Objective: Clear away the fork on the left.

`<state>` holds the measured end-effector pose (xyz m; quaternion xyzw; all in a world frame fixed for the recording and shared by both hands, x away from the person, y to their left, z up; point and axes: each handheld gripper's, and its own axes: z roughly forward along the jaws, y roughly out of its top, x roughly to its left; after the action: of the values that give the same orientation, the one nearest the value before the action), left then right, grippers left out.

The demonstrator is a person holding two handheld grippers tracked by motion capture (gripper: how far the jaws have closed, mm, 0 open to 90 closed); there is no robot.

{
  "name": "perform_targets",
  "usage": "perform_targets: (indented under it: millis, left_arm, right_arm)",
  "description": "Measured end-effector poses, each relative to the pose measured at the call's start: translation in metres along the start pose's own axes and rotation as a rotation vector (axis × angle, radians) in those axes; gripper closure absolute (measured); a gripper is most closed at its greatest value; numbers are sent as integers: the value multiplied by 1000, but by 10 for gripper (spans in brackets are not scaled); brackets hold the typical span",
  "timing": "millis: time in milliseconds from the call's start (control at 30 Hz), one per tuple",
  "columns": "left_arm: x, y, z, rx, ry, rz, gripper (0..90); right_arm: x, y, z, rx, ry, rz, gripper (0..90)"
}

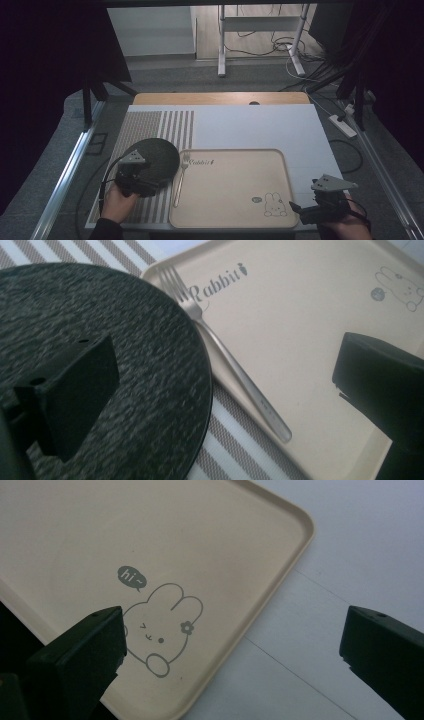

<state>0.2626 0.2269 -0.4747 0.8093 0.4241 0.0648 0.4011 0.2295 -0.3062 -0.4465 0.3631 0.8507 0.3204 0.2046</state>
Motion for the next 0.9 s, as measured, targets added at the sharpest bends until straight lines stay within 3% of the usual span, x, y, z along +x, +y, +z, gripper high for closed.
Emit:
perform_targets:
  millis: [900]
  left_arm:
    - [-6, -43, -41, -32, 82, -71, 0]
  right_arm:
    - [0, 0, 1, 4, -5, 5, 0]
